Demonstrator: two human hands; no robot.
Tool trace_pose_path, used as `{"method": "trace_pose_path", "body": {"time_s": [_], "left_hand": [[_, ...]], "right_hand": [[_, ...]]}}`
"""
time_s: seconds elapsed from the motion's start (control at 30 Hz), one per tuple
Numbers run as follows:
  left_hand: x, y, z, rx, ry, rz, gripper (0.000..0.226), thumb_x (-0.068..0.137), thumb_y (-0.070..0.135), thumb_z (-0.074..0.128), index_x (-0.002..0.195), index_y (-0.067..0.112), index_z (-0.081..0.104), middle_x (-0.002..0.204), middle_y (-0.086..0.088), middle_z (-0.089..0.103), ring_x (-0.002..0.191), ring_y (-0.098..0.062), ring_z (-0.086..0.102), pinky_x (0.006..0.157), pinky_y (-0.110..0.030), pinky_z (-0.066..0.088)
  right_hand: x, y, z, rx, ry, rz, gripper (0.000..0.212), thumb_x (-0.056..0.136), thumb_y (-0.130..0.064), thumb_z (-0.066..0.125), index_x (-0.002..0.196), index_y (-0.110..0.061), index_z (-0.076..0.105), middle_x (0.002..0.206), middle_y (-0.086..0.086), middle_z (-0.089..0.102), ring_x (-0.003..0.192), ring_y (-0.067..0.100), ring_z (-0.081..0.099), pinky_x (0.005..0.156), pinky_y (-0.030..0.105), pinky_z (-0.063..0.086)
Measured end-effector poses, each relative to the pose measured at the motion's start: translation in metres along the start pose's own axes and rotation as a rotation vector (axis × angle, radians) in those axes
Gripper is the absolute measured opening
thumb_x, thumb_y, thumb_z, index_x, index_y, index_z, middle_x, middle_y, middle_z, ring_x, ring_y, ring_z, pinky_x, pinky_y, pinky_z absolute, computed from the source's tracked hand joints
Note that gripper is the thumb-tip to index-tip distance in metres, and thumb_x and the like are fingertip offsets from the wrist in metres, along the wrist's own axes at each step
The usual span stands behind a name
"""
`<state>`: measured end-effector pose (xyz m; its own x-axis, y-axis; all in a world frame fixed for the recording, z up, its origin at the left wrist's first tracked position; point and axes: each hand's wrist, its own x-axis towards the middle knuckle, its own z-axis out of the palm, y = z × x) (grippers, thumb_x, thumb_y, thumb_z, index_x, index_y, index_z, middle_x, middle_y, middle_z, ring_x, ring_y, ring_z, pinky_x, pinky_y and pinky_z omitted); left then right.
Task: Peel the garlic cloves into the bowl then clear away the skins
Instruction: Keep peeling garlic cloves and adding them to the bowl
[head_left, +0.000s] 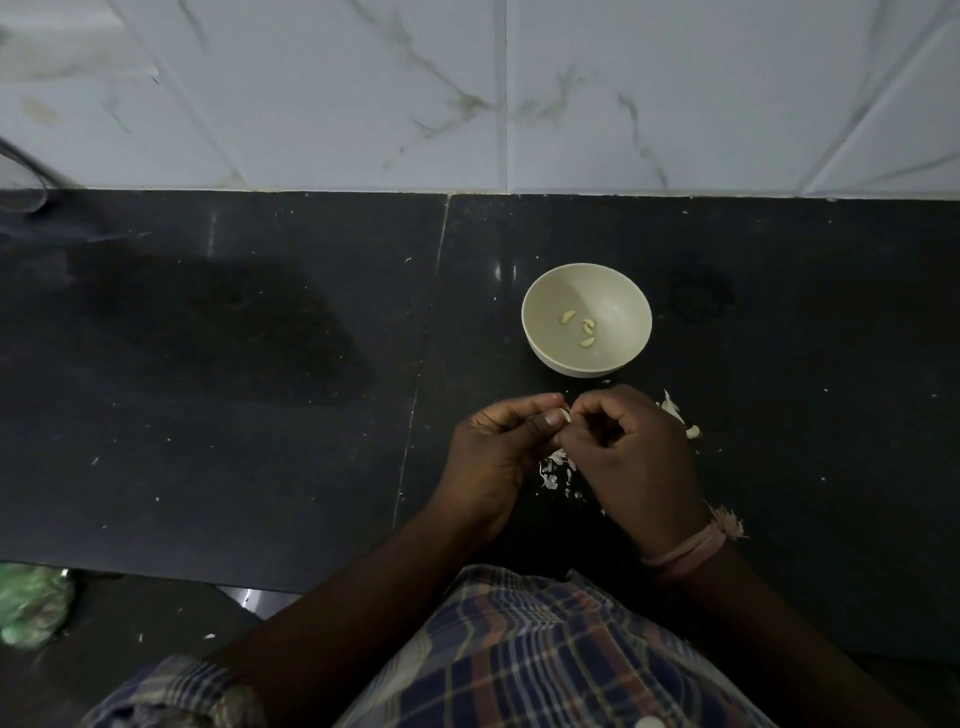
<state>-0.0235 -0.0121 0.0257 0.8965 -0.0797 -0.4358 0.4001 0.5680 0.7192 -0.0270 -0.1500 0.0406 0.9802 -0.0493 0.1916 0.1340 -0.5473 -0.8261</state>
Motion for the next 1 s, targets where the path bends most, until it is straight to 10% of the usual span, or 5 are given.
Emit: {"method": "trace_pose_path", "body": {"time_s": [0.43, 1.0], "left_hand": [[0.008, 0.005, 0.002, 0.005, -0.105, -0.052, 0.03, 0.079, 0.002, 0.07, 0.109, 0.0, 0.074, 0.105, -0.021, 0.075, 0.097, -0.028, 0.073, 0.09, -0.033, 0.06], [0.016, 0.01, 0.002, -0.029, -0.026, -0.098, 0.023, 0.083, 0.003, 0.069, 0.105, 0.002, 0.074, 0.104, -0.018, 0.076, 0.086, -0.02, 0.074, 0.072, -0.024, 0.059]], "right_hand": [[0.003, -0.001, 0.0, 0.078, -0.011, 0.102, 0.013, 0.084, -0.016, 0.075, 0.076, -0.018, 0.064, 0.072, -0.008, 0.062, 0.067, 0.012, 0.058, 0.059, 0.015, 0.043], [0.012, 0.011, 0.0, -0.095, -0.026, 0.157, 0.045, 0.106, -0.035, 0.039, 0.065, -0.019, 0.051, 0.056, -0.004, 0.052, 0.055, 0.009, 0.05, 0.056, 0.034, 0.032]]}}
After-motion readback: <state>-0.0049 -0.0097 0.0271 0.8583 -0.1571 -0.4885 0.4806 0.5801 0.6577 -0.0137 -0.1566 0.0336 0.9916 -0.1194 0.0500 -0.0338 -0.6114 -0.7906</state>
